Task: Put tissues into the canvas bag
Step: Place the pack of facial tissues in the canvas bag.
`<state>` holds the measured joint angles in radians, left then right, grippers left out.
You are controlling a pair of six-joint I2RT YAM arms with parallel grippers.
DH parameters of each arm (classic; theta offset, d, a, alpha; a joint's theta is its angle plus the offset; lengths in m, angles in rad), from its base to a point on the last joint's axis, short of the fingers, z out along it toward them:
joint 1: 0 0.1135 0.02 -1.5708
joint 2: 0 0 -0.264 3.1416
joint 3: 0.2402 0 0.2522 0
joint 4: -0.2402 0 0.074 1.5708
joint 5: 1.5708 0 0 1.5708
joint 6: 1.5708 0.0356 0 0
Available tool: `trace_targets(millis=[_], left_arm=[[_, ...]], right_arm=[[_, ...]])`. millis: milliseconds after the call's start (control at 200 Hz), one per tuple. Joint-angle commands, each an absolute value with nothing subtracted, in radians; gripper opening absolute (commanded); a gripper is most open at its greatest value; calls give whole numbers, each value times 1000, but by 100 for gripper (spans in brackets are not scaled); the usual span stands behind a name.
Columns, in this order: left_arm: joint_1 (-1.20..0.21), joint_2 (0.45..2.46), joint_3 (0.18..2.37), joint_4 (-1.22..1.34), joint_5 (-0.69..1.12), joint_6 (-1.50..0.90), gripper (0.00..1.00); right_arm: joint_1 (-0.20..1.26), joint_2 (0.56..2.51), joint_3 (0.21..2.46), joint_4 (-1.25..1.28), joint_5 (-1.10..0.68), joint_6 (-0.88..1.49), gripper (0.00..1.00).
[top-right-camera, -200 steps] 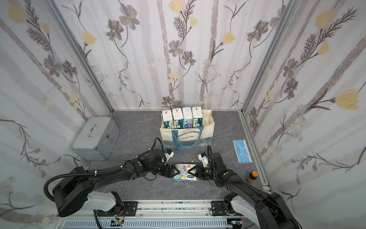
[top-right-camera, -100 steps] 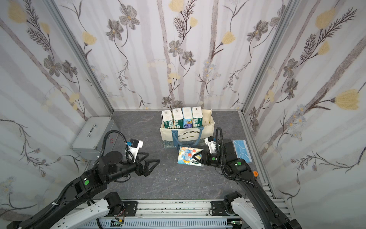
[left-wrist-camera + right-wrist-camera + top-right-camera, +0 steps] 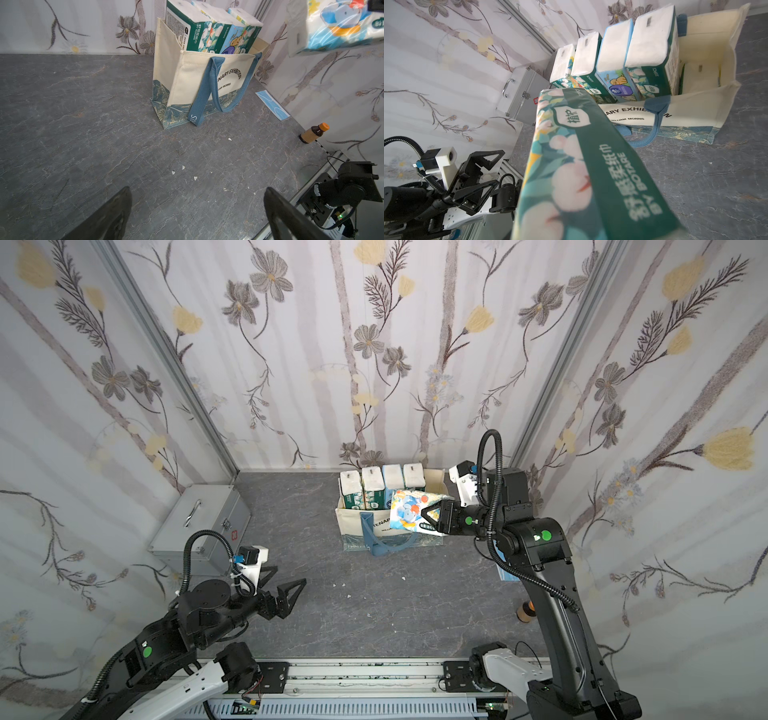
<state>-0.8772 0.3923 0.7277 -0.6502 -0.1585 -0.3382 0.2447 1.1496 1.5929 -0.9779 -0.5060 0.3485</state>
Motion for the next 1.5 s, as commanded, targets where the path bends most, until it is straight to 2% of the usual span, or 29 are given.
trace_targets(millis=[0, 280, 490, 730, 1059, 1264, 1494], left_arm=[[-877, 390, 717, -619, -176, -313, 100], [-876, 382, 709, -614, -179, -318, 100], [-873, 374, 709, -614, -182, -313, 100], [-873, 363, 709, -614, -178, -314, 100], [-873, 351, 709, -614, -182, -313, 100], [-872, 351, 708, -615, -184, -313, 100], [-873, 351, 707, -614, -183, -313, 100]], right_arm=[[236, 1193, 1691, -1023, -458, 318, 48], [188, 1322, 1886, -1028, -424, 322, 48], [139, 1388, 1914, -919, -434, 388, 47], [112, 1453, 1914, -894, -283, 395, 47], [107, 1494, 1842, -865, -246, 378, 49], [107, 1481, 1811, -860, -130, 348, 49], [107, 1511, 1802, -870, -155, 340, 50]])
